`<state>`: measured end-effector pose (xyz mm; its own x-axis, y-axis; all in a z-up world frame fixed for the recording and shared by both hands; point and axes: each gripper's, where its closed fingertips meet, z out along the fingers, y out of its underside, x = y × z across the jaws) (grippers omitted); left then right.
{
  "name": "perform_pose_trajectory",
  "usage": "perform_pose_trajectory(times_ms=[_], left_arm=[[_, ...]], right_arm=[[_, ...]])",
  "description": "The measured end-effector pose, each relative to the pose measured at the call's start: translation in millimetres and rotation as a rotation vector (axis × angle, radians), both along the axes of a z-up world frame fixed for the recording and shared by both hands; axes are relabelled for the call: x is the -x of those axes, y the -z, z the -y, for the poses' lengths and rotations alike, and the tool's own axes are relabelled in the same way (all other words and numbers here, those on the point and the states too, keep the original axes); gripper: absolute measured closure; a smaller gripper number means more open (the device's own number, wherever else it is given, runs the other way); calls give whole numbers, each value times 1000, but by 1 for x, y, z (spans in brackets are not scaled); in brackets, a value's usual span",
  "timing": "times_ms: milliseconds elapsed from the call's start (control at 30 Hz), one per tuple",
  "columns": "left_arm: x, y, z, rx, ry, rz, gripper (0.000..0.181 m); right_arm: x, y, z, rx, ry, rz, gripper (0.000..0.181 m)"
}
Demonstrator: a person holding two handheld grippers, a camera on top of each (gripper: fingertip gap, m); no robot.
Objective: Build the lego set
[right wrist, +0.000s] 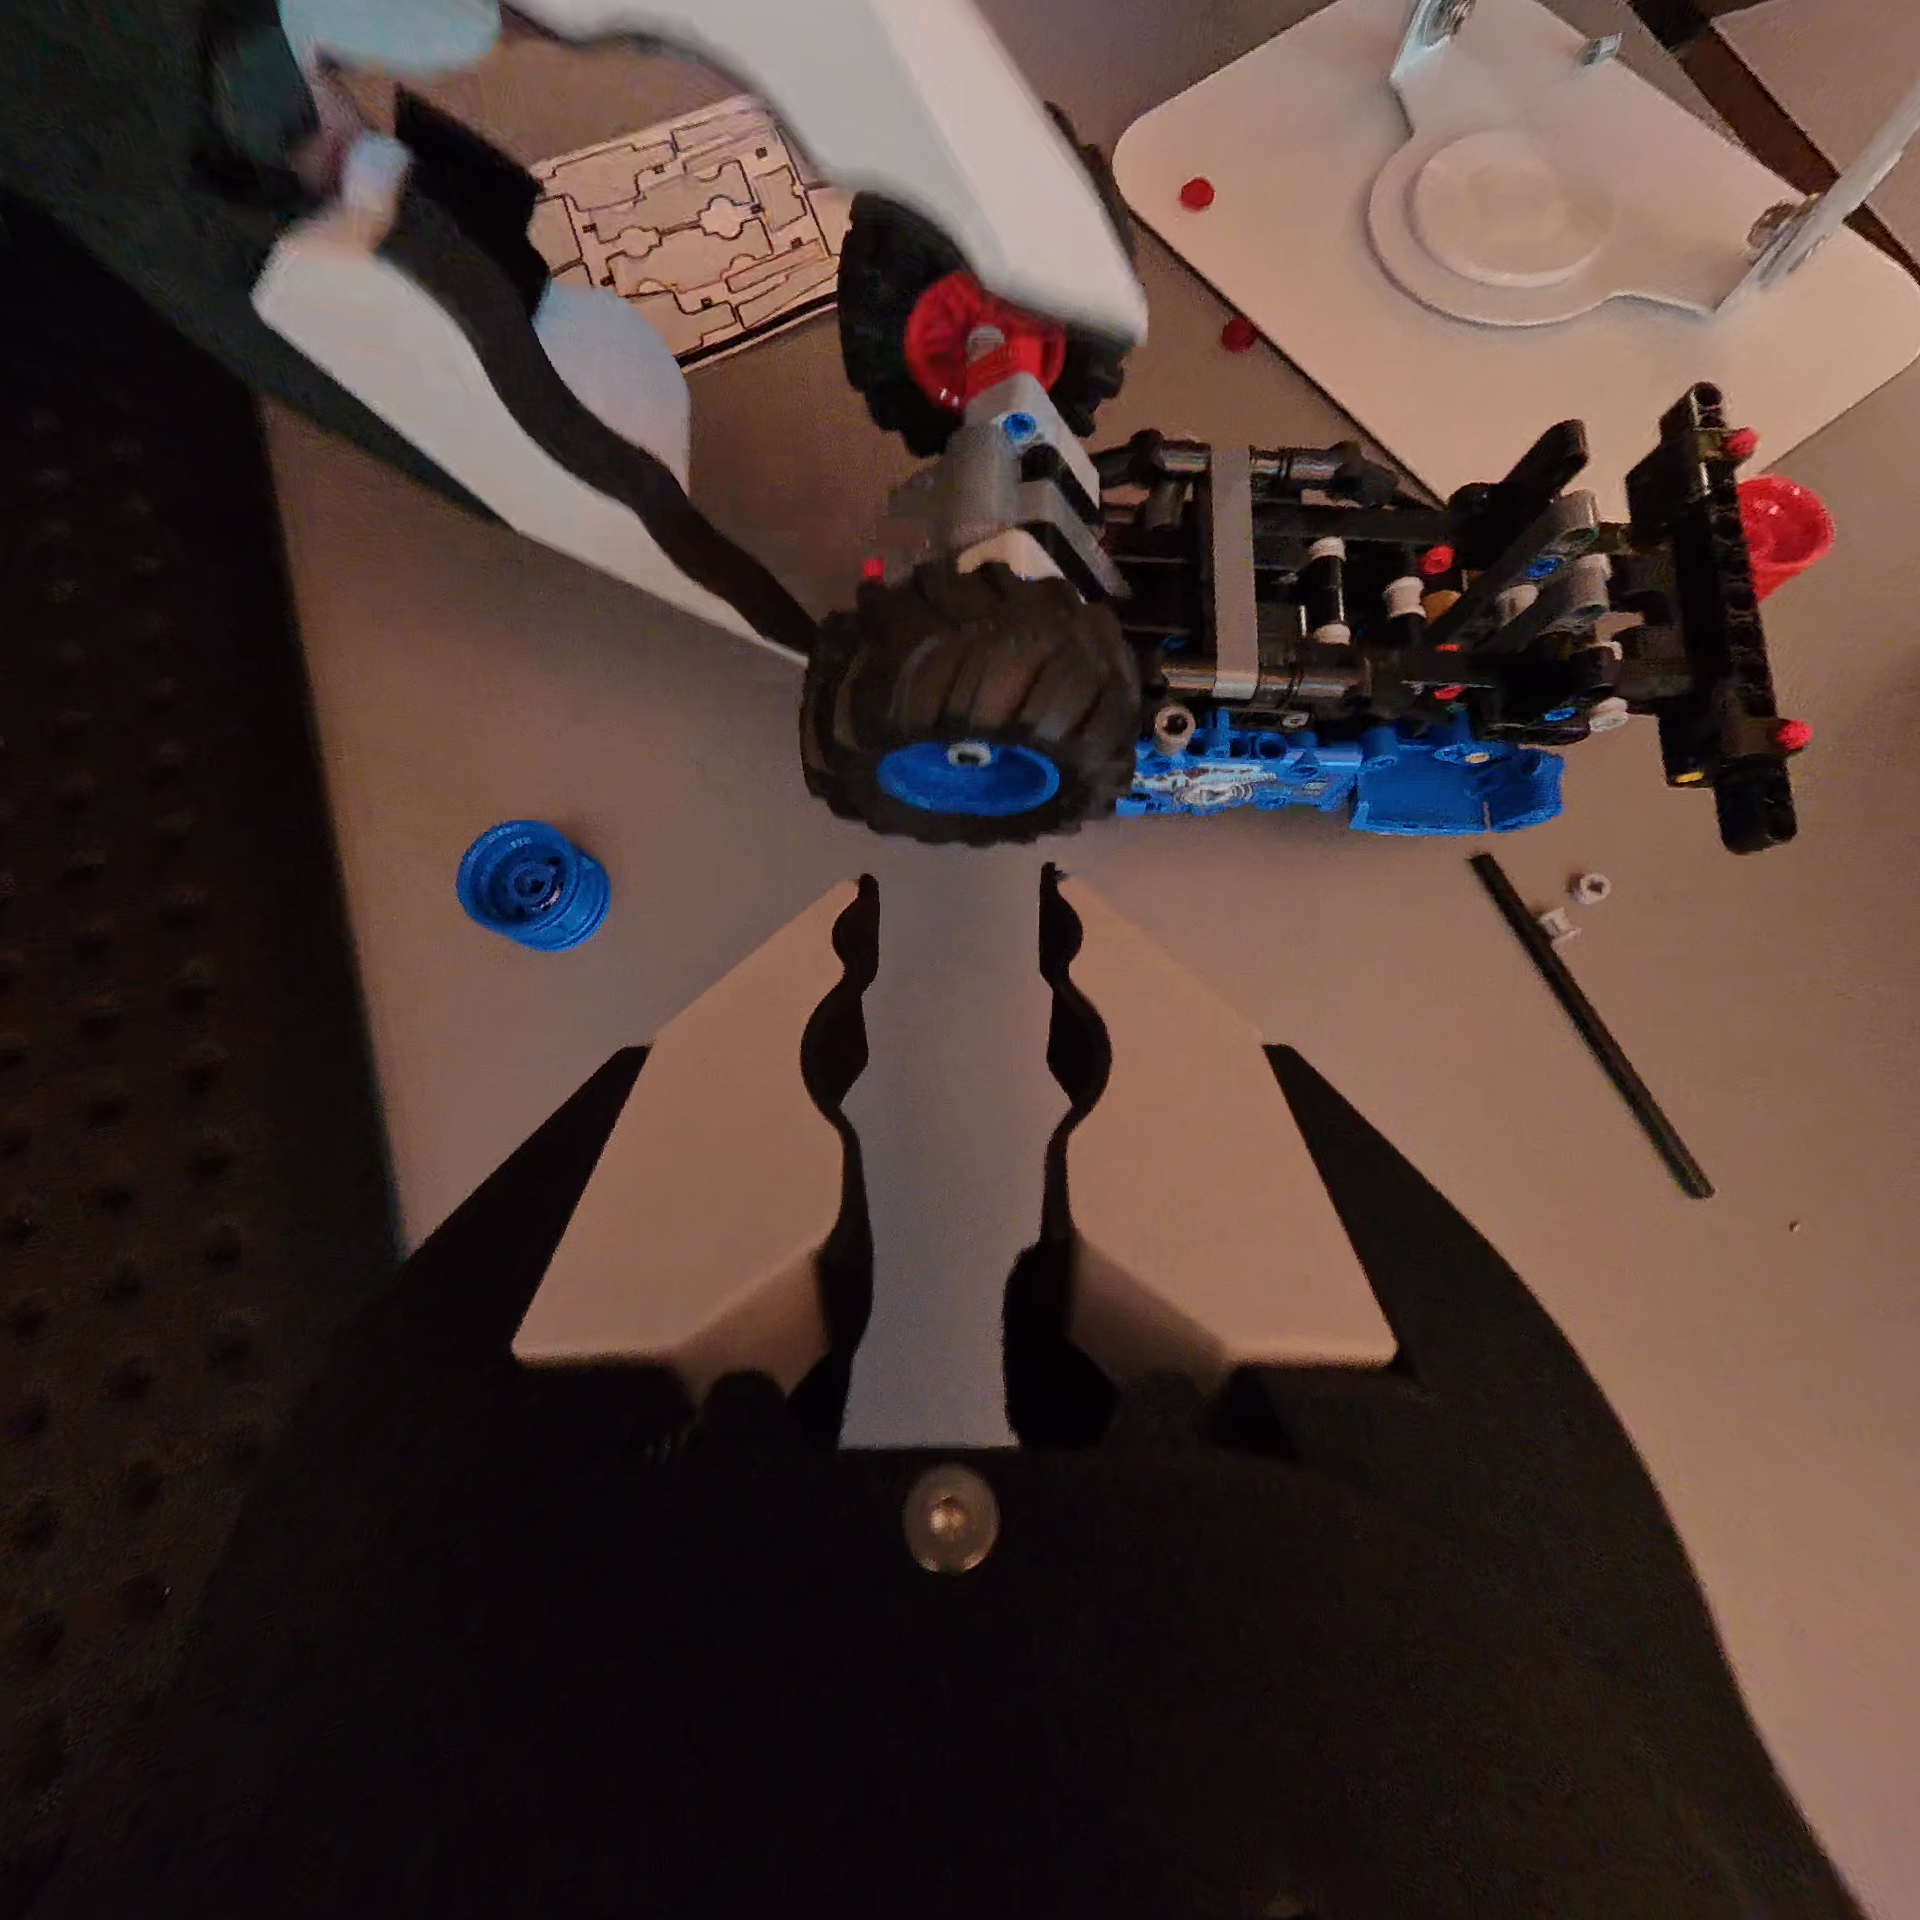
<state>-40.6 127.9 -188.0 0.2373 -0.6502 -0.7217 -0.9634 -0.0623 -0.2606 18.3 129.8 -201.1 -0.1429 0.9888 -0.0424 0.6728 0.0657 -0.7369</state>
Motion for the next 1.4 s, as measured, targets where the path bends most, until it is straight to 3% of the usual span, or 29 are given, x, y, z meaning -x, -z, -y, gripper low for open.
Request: perform_pose_trajectory(times_ms=[133, 233, 333, 533, 667, 767, 900, 1033, 1133, 1300, 1400], left_arm=[[30, -10, 7, 60, -102, 301, 90], [59, 17, 7, 239, -245, 537, 79], [45, 29, 14, 321, -204, 678, 94], [27, 16, -4, 245, -182, 898, 106], [27, -8, -9, 236, -130, 1016, 120], [23, -19, -12, 210, -92, 992, 125], [15, -23, -18, 233, -72, 1017, 124], [6, -35, -28, 167, -25, 989, 153], [-1, -39, -38, 88, -9, 861, 153], [-4, -61, -41, -71, 48, 688, 153], [-4, -63, -33, -194, 111, 424, 154]], right_arm=[[-1, -10, 1, 32, 21, -74, 146], [8, -17, 9, 31, 29, -115, 142], [14, -11, 15, 25, 46, -91, 143], [14, 3, 24, -22, 46, -64, 156], [22, 14, 34, -43, 39, -49, 170], [29, 27, 44, -72, 7, 0, 181], [24, 25, 45, -91, 7, -1, 173], [11, 25, 39, -130, 8, 12, 170], [8, 37, 32, -191, -1, 81, 181], [24, 51, 34, -168, -39, 95, 181], [32, 63, 44, -154, -94, 153, 181]])
